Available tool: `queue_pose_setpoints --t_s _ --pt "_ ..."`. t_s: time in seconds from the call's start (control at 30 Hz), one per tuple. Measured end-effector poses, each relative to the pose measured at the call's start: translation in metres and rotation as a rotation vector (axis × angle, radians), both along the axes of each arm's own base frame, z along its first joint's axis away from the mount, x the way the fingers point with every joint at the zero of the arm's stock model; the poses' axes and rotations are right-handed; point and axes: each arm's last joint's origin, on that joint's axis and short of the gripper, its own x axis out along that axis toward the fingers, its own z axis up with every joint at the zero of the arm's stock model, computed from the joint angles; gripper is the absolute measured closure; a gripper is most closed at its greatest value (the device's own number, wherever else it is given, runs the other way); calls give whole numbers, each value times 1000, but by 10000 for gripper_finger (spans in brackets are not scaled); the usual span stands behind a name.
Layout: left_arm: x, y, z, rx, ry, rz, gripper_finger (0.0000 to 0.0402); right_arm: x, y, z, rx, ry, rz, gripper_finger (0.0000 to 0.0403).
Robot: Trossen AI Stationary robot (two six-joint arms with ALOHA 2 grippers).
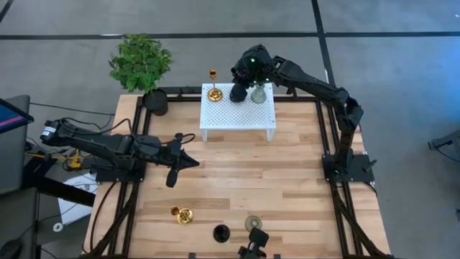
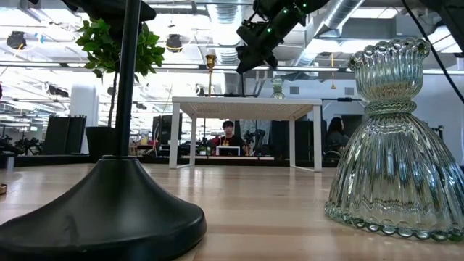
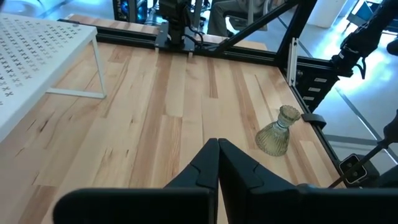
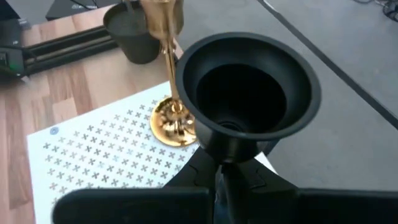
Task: Pick & Place candle stick holders
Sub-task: Put the right black candle holder on the shelf
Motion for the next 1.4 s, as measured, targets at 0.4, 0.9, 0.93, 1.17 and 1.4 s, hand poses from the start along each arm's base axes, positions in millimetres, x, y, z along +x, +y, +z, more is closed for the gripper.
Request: queue_pose_setpoints --t_s 0.4,0.9,0.93,1.17,1.4 --pt "0 0 0 0 0 0 396 -2 1 -3 21 31 -2 377" --pt "0 0 0 0 0 0 395 -1 1 -1 6 19 4 362" --pt "0 0 0 0 0 0 396 -1 1 -1 6 19 4 361" --pt "0 0 0 0 0 -1 395 -1 1 -2 5 21 6 344" --pt "0 0 0 0 0 -1 396 -2 2 -3 4 44 17 319"
